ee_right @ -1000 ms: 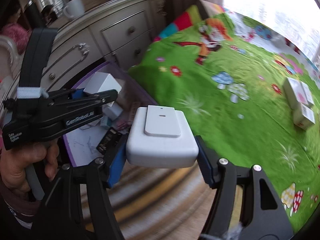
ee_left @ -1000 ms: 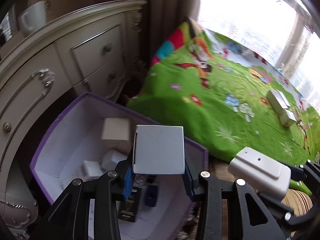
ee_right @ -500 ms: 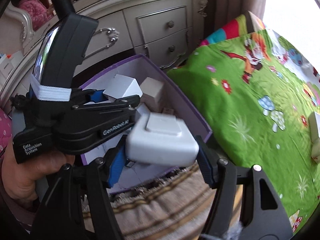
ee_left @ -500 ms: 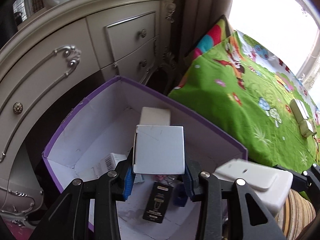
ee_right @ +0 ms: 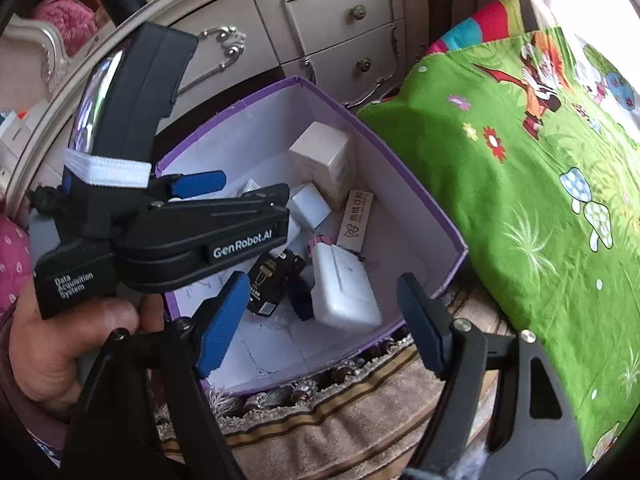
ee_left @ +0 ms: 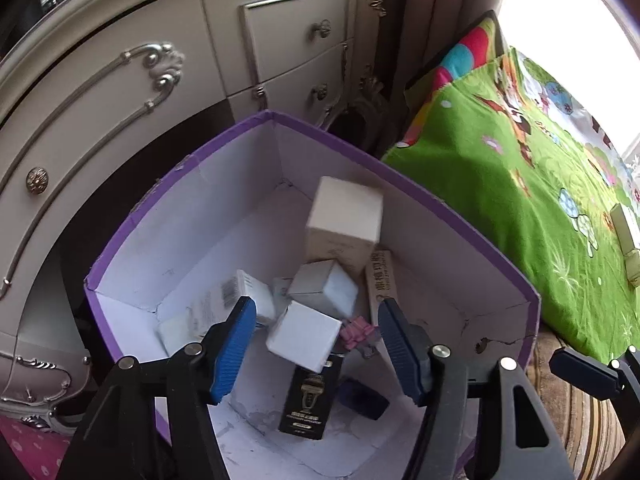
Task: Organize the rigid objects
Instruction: 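Open both tools to drop the device and small box into the purple box, then move both open tools back over the remaining boxes on the bed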
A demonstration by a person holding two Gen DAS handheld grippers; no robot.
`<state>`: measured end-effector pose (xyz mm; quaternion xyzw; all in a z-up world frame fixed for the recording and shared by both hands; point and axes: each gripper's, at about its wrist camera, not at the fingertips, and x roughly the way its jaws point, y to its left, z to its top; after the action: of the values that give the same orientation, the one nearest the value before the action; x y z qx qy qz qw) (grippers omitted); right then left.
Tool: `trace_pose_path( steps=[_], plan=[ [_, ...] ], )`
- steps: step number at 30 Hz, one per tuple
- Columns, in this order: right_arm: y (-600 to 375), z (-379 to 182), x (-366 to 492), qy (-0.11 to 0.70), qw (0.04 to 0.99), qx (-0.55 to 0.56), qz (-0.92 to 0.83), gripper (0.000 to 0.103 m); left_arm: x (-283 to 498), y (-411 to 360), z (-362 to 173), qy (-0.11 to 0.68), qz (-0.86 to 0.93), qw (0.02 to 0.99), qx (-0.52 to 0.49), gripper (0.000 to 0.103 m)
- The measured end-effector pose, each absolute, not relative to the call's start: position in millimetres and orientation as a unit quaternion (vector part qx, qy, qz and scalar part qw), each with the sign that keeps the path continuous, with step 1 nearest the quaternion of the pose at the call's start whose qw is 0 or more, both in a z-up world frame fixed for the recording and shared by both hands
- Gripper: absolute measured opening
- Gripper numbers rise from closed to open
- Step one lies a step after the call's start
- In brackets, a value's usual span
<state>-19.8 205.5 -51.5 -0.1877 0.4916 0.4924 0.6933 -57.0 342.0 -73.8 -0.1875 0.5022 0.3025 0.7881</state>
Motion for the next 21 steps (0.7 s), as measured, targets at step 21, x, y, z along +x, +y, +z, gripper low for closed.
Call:
trace_pose_path(
  steps=[21],
  plan=[
    [161.0,-32.1,7.2,0.47,0.752,-0.144,0.438,0.079,-24.7,292.6,-40.5,0.492,0.258,0.821,-0.132,0.064]
  ],
)
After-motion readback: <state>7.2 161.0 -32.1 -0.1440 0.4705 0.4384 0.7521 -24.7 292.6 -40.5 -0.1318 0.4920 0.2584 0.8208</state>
